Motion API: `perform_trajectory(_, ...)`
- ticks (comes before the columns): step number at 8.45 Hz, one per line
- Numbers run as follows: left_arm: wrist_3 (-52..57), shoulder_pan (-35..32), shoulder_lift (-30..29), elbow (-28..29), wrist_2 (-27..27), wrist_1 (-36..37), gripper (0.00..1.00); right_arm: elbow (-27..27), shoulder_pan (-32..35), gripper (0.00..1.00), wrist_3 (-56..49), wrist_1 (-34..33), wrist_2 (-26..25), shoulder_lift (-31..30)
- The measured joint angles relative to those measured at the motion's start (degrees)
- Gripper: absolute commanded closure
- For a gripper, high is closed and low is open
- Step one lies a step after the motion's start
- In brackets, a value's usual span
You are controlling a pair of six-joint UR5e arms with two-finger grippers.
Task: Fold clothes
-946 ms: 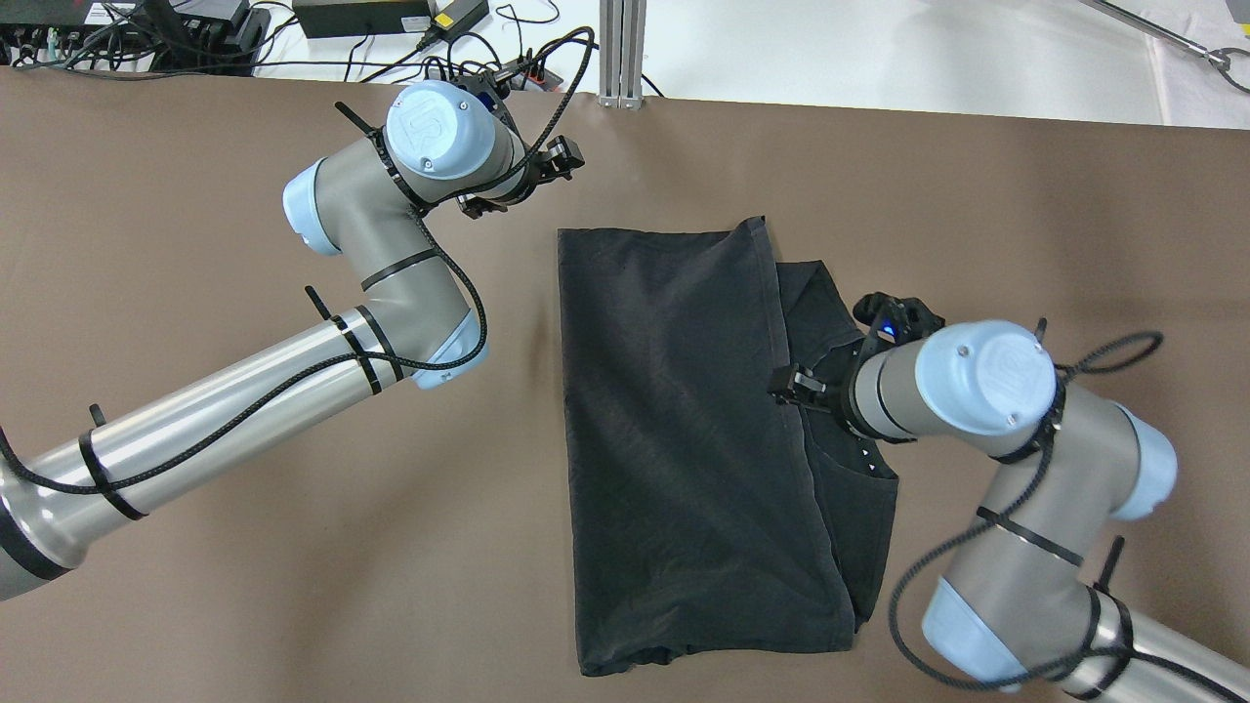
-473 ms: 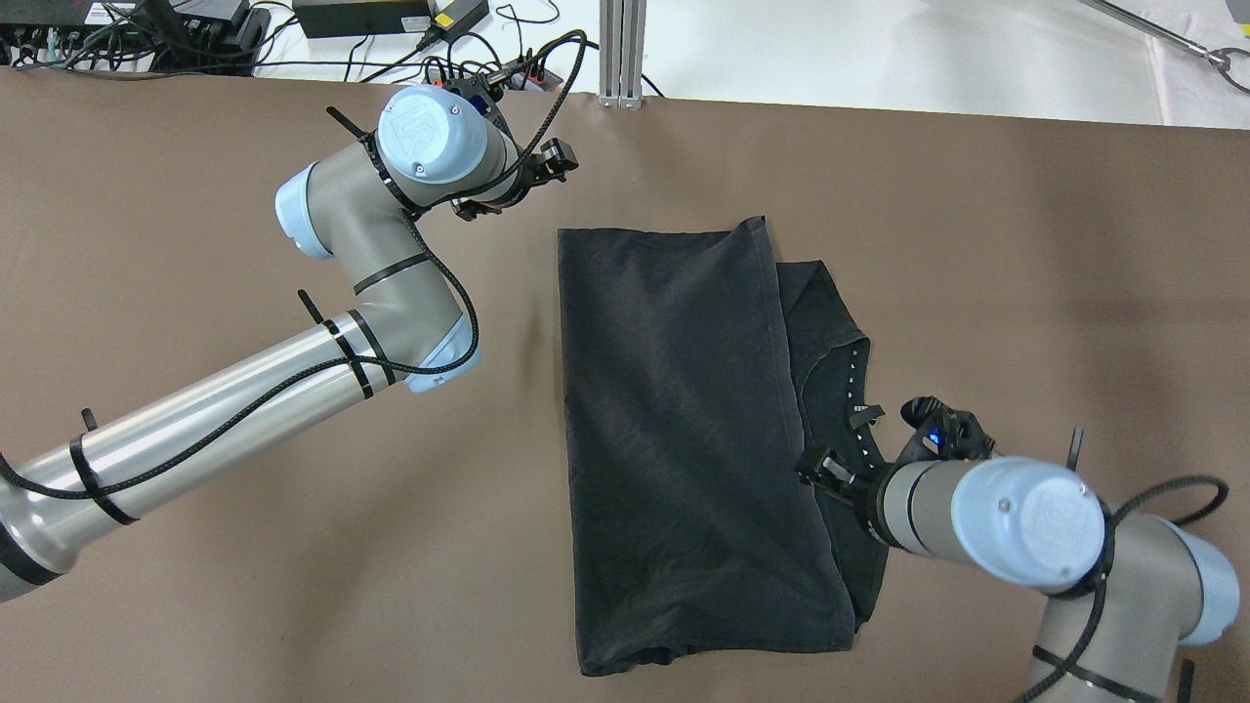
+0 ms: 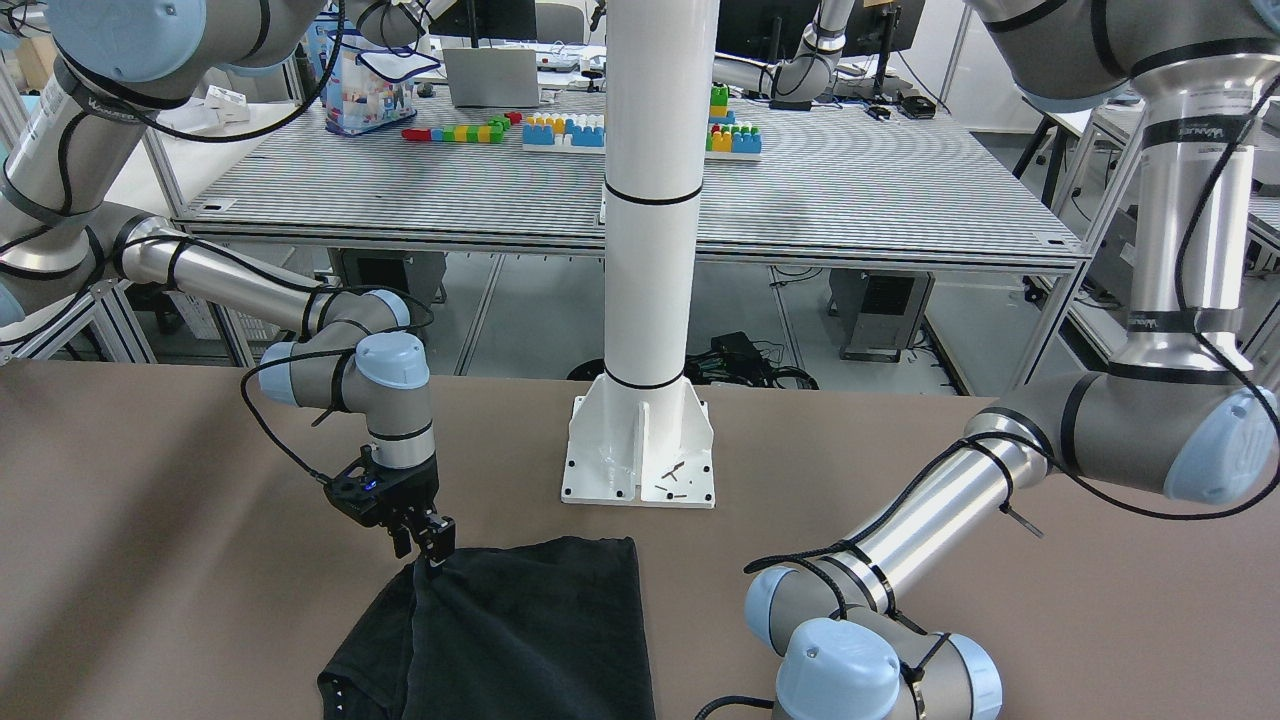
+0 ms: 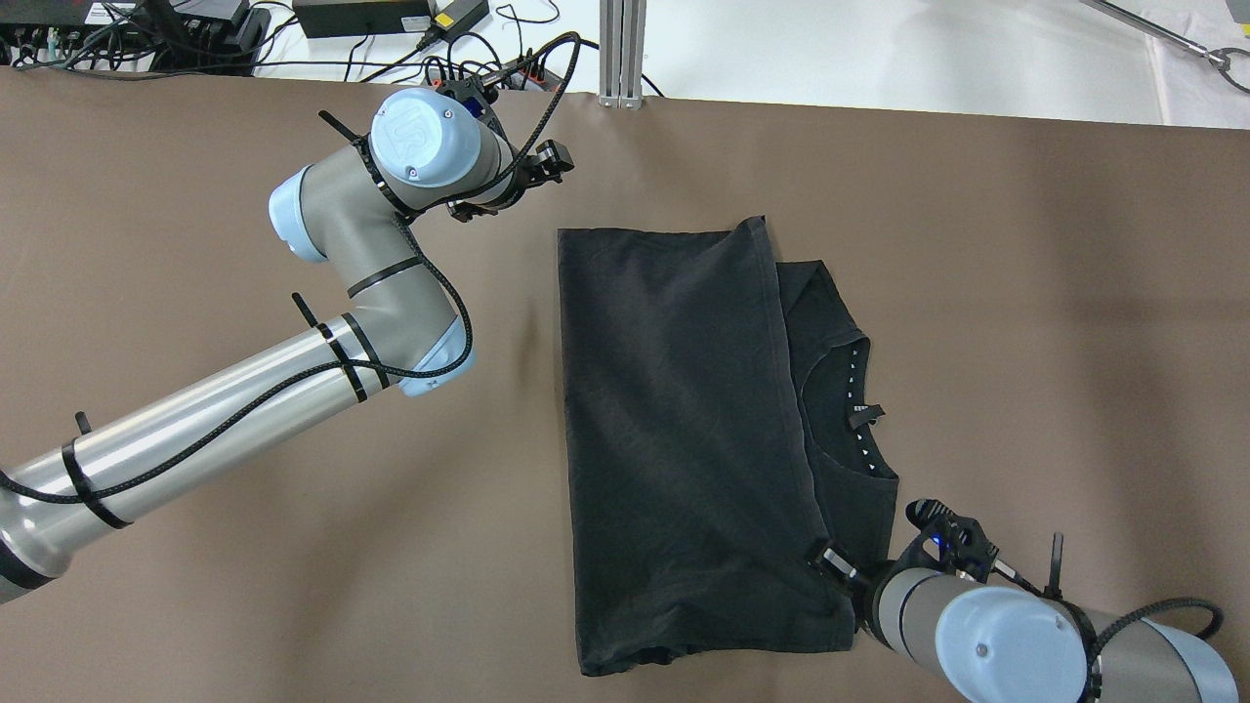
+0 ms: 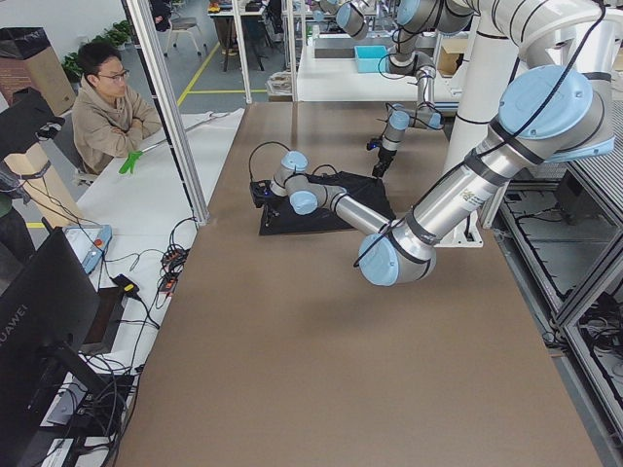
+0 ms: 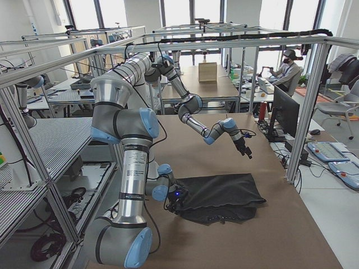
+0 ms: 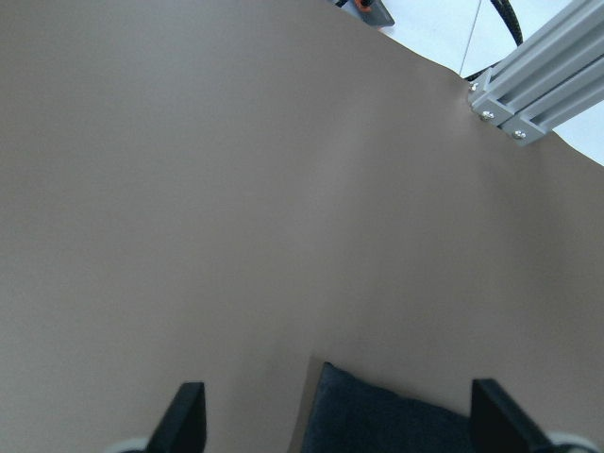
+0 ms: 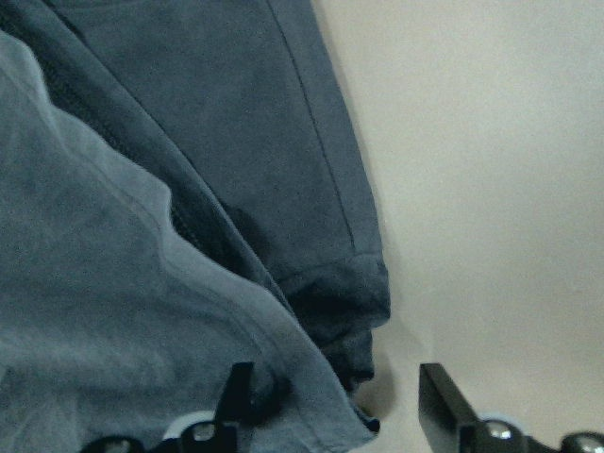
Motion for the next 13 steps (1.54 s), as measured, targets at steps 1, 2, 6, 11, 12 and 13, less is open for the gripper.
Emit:
perform_trajectory(1,0.0,0.03,0.6,-1.56,0.01,1.23,0.0,-0.45,-0.89,0.42,-0.14,0.04,-0.79,-0.17)
perform_trajectory(2,0.0,0.12,0.94,-2.41,0.02,1.85,0.0,-1.11,-1.29,0.6,-0.33,0.14,-1.22,-0.16)
perform_trajectory(6,0.06,0.46,1.22,-2.98,0.1,2.28,0.0,-2.12,-1.44,1.0,-0.57,1.34,-1.49,0.19)
perform_trajectory(11,-1.16,2.19,4.97,-10.27,-0.26,2.33,0.0,-0.37,-2.17,1.0,1.43,-2.65,-1.56,5.28)
perform_trajectory(12,-3.2,4.06,9.48,-17.06,-0.15,2.31,0.0,-0.21,-2.7,1.0,2.35,-4.95,-1.57,7.27)
perform_trajectory(13,-6.42,6.88,15.01,-24.69,0.44,2.31,0.0,-0.07,-3.04,1.0,2.94,-6.3,-1.6,8.36)
